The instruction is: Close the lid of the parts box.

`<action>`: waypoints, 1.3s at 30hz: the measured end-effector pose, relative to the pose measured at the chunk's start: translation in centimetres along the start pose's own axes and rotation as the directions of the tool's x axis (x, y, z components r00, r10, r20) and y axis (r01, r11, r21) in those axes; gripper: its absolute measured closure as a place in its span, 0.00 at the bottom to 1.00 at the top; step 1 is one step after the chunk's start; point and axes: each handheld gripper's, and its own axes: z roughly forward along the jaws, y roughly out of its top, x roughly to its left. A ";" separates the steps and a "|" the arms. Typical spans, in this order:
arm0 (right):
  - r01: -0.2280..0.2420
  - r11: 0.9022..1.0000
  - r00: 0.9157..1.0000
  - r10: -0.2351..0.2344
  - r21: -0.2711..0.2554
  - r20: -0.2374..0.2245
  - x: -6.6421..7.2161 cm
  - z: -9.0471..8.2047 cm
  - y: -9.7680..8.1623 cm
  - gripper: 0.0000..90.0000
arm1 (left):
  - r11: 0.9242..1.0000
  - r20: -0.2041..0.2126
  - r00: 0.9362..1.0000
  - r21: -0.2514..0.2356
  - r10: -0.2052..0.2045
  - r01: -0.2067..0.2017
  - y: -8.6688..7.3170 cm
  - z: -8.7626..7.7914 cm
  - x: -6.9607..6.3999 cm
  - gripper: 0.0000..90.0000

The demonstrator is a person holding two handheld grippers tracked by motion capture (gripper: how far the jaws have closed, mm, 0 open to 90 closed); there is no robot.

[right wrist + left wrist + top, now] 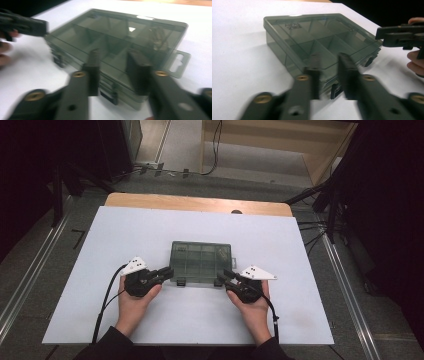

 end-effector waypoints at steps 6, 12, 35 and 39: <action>0.008 0.999 1.000 -0.009 -0.040 -0.016 -0.5 -1.0 0.5 0.32 | 1.000 0.035 0.999 -0.021 0.017 -0.016 0.4 -0.6 -0.1 0.42; 0.033 0.998 0.998 -0.035 -0.051 -0.044 -1.0 -1.9 0.5 0.16 | 0.997 0.033 0.997 -0.047 0.066 -0.065 0.9 -1.6 -0.6 0.14; 0.029 0.996 0.999 -0.031 -0.084 -0.023 -1.9 -3.4 0.2 0.00 | 0.991 0.032 0.995 -0.094 0.095 -0.091 0.7 -4.6 0.4 0.00; 0.026 0.996 1.000 -0.028 -0.080 -0.015 -2.4 -3.8 0.0 0.00 | 0.992 0.020 0.996 -0.092 0.092 -0.090 0.3 -5.3 0.8 0.00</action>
